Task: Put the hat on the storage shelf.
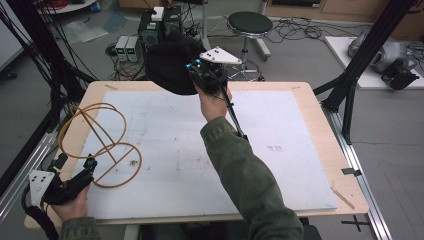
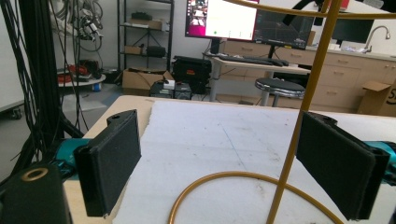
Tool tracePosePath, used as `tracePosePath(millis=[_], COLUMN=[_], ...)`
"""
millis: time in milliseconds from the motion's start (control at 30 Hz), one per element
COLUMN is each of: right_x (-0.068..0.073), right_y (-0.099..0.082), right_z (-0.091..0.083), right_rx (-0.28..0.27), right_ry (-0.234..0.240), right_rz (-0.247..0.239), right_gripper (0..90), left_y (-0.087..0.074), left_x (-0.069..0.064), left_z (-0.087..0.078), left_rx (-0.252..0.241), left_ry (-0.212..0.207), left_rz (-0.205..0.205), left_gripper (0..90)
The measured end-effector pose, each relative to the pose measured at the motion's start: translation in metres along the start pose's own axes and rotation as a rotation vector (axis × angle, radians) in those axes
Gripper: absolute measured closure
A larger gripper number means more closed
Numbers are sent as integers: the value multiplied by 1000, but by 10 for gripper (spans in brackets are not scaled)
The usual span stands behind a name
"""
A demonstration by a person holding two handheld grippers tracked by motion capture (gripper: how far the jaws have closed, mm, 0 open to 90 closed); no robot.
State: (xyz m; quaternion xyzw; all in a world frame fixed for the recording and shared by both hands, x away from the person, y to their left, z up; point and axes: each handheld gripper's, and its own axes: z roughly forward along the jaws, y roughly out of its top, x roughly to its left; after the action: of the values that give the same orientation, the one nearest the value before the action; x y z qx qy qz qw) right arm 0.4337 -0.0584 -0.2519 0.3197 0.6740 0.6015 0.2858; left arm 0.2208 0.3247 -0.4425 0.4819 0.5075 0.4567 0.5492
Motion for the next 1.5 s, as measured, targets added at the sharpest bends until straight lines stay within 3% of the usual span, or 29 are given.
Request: tracePosePath(millis=[333,400,700,1233,1267,1500], right_x=[23,33,58,100,105,121], right_y=[9,11,18,17,17,13], right_z=[-7,-9,-17,-20,-20,-18], right_rx=[-52,-76,-158,-192,-197,-202], right_ry=[83,115,194,367,394,453], right_rz=[-10,-18,-15,-7,-4,-2], right_gripper=[877,877,877,877,877,877], left_y=[0,0,0,0,0,0], left_x=[-1,-1,-2,0,1,1], left_z=[1,2,4,4,4,3], left_rx=[5,2,0,3,3,0], left_ry=[-3,-4,-14,-21,-20,-19], left_rz=[6,3,-3,-15,-15,-20], left_gripper=[145,145,145,145,145,145])
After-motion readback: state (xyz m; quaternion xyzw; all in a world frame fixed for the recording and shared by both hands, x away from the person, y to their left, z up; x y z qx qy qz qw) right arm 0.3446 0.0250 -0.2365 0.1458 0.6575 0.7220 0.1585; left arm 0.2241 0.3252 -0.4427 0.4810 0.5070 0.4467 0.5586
